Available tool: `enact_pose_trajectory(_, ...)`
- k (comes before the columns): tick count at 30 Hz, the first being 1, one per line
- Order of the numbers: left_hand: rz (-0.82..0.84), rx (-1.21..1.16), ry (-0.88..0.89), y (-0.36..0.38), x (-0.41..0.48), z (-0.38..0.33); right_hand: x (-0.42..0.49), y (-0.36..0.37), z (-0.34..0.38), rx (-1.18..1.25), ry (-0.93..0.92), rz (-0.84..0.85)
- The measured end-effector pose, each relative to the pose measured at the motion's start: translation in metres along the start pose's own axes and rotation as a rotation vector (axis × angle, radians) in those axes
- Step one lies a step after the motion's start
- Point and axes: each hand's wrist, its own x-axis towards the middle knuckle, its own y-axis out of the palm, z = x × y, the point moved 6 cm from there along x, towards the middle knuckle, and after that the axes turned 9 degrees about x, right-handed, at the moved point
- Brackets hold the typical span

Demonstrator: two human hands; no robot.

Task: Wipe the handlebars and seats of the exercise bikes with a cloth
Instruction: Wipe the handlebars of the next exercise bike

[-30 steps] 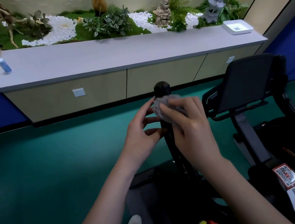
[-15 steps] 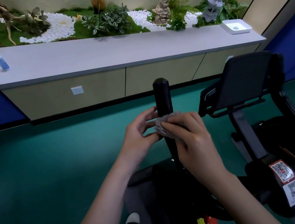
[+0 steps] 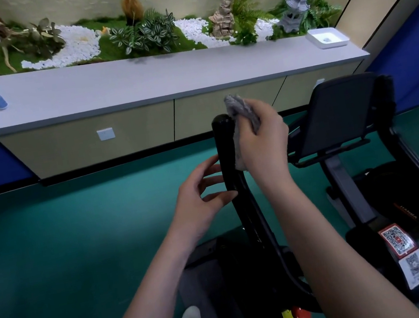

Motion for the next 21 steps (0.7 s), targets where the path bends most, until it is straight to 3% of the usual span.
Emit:
enact_pose_trajectory(11, -0.004, -0.005, 0.017, 0.001, -0.001, -0.001, -0.017, 0.007, -0.042, 0.152, 0.237, 0.135)
enact_pose_trajectory(16, -0.019, -0.021, -0.006, 0.001, 0.001, 0.001, -0.015, 0.016, -0.053, 0.435, 0.474, 0.236)
enact_pose_trajectory(21, -0.034, -0.022, -0.004, 0.001, 0.003, 0.002, -0.021, 0.012, -0.058, 0.363, 0.455, 0.294)
